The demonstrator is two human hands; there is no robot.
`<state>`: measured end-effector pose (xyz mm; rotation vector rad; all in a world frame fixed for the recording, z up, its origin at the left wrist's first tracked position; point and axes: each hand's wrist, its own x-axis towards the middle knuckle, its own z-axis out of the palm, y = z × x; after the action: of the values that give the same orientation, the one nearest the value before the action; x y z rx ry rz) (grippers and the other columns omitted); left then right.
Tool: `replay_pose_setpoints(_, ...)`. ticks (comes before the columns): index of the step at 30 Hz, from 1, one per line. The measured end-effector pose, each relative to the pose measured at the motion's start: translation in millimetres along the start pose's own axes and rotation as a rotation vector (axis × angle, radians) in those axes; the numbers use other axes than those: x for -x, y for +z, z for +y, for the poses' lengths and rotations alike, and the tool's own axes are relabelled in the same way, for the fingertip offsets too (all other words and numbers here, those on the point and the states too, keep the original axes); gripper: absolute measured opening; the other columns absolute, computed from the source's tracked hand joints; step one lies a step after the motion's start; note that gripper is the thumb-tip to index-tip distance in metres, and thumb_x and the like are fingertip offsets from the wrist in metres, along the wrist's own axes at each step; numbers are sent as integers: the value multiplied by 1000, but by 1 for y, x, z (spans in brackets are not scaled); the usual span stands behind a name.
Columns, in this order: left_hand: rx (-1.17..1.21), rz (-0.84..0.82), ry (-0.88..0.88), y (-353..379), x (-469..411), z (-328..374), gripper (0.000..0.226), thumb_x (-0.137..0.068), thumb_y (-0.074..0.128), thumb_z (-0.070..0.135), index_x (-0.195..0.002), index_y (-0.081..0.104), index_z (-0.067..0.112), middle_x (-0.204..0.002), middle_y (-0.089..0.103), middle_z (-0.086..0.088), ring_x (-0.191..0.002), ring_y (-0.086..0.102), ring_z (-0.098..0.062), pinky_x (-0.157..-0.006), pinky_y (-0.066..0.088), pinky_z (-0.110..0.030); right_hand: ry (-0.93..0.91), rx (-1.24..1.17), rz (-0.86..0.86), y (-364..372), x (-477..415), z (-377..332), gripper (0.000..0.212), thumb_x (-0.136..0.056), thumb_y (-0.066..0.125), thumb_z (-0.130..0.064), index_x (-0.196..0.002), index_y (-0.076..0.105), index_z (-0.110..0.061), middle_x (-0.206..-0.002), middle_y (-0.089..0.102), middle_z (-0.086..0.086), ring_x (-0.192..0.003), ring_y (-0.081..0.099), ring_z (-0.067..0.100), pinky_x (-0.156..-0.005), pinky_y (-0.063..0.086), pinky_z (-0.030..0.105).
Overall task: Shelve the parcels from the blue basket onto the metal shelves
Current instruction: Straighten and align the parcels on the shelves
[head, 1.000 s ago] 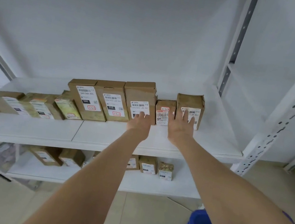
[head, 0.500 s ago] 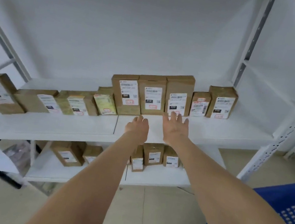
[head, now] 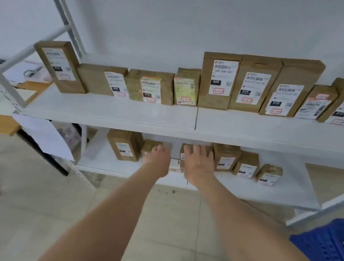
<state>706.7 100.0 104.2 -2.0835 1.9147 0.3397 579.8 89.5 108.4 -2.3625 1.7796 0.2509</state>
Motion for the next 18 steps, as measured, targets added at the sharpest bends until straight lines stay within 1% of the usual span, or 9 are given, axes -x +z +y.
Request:
replay_pose_setpoints(2, -1, -19, -12, 18, -6, -18, 55, -91, 52, 10, -141, 31, 8, -143, 32, -10, -135, 32, -25, -100, 45, -39, -17, 0, -46, 21, -12, -19, 71, -85, 60, -8, -145, 24, -18, -150, 24, 13, -143, 16, 35, -115, 21, 50)
replay_pose_setpoints(4, 7, -36, -23, 35, -16, -35, 56, -92, 52, 9, -143, 29, 7, -145, 31, -10, -136, 32, -26, -100, 42, -39, -26, 16, -76, 36, -23, -38, 74, -84, 61, -7, -146, 23, -18, -151, 23, 12, -144, 14, 36, -115, 21, 50)
replay_pose_setpoints(8, 64, -51, -45, 63, -56, -77, 55, -91, 53, 8, -141, 31, 8, -144, 31, -8, -134, 34, -25, -97, 45, -39, -13, 1, -84, 64, -65, -74, 81, -84, 62, -6, -150, 16, -19, -153, 20, 12, -146, 9, 35, -115, 16, 51)
replay_pose_setpoints(12, 22, -53, -14, 93, -110, -120, 52, -92, 52, 12, -140, 32, 8, -140, 34, -9, -132, 35, -24, -97, 44, -40, 6, -15, -111, 105, -125, -108, 86, -83, 63, -5, -152, 13, -17, -155, 13, 15, -145, 8, 36, -117, 18, 50)
replay_pose_setpoints(15, 19, -31, -38, 114, -154, -150, 48, -92, 49, 15, -138, 35, 10, -137, 37, -9, -127, 40, -25, -96, 44, -39, 13, -52, -120, 139, -170, -130, 89, -84, 60, -4, -153, 5, -18, -159, 4, 13, -147, 2, 36, -118, 16, 51)
replay_pose_setpoints(18, 64, 50, -88, 136, -196, -176, 50, -92, 52, 26, -138, 35, 13, -136, 39, -8, -125, 43, -26, -96, 43, -39, 21, -86, -127, 179, -213, -141, 91, -87, 60, -6, -154, -1, -18, -160, -6, 13, -147, -2, 37, -119, 10, 52)
